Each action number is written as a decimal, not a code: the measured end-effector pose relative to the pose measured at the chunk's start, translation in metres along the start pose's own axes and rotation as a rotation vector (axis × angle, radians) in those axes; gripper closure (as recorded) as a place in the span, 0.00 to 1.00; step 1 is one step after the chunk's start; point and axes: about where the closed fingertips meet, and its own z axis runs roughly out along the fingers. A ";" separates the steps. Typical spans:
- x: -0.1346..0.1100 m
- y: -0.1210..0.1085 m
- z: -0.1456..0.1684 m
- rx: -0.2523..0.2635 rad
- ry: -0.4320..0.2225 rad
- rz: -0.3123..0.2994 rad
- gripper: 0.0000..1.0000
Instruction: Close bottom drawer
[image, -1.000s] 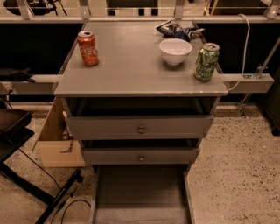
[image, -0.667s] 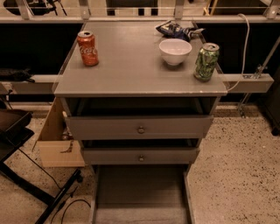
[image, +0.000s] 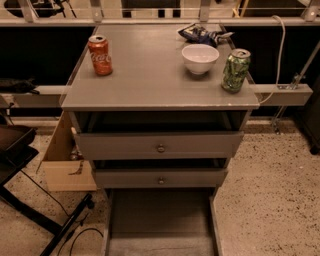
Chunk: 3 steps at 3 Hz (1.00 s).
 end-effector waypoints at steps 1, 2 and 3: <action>-0.014 -0.015 0.002 0.013 -0.028 -0.046 1.00; -0.014 -0.015 0.002 0.014 -0.029 -0.047 1.00; -0.032 -0.029 0.000 0.021 -0.052 -0.077 1.00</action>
Offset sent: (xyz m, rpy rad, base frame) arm 0.1311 -0.0017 0.0160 0.0649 -0.2754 0.0515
